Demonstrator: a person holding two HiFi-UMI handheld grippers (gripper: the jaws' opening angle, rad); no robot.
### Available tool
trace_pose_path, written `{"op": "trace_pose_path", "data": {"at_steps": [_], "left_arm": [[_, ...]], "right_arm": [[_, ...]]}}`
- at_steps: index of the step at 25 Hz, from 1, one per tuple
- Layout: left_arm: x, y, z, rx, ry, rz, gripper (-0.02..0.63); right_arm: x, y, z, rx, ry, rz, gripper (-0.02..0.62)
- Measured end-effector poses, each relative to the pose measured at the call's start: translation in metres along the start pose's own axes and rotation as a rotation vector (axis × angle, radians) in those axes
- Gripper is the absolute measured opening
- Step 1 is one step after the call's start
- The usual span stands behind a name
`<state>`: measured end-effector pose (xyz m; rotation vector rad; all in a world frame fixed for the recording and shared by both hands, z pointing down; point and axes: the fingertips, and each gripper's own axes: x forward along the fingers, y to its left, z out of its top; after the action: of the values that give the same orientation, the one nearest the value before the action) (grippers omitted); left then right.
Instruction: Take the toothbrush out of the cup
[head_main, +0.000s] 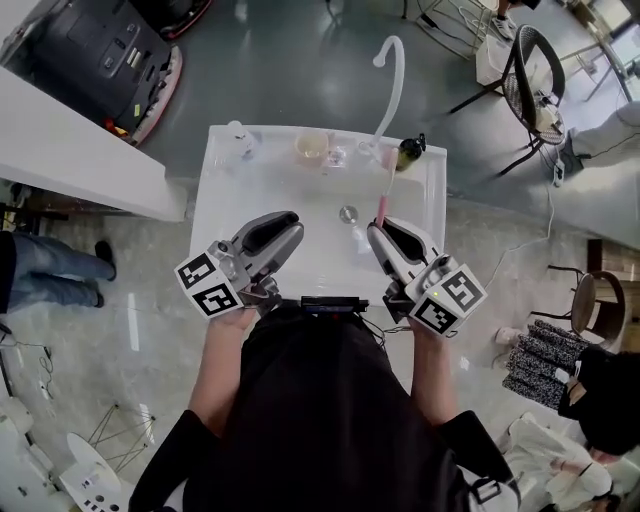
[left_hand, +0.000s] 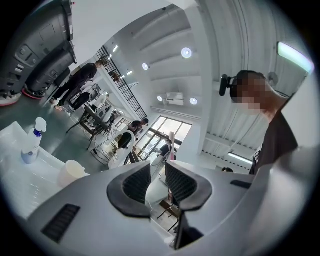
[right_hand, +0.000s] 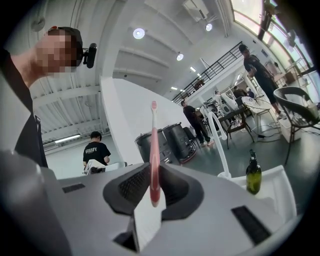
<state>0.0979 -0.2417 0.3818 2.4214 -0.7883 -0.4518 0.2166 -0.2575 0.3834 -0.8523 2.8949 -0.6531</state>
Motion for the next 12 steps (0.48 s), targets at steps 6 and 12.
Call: {"op": "trace_pose_path", "data": {"at_steps": [6,12], "left_arm": [[-0.021,0.015,0.008,-0.034,-0.009,-0.022,0.081],[-0.029,0.026,0.008,-0.075,-0.001,-0.049,0.081]], "right_arm": [[0.014,0.014,-0.004,-0.03,0.019,-0.061,0.061],[0.022,0.02,-0.007,-0.059,0.041,-0.116,0.061]]}}
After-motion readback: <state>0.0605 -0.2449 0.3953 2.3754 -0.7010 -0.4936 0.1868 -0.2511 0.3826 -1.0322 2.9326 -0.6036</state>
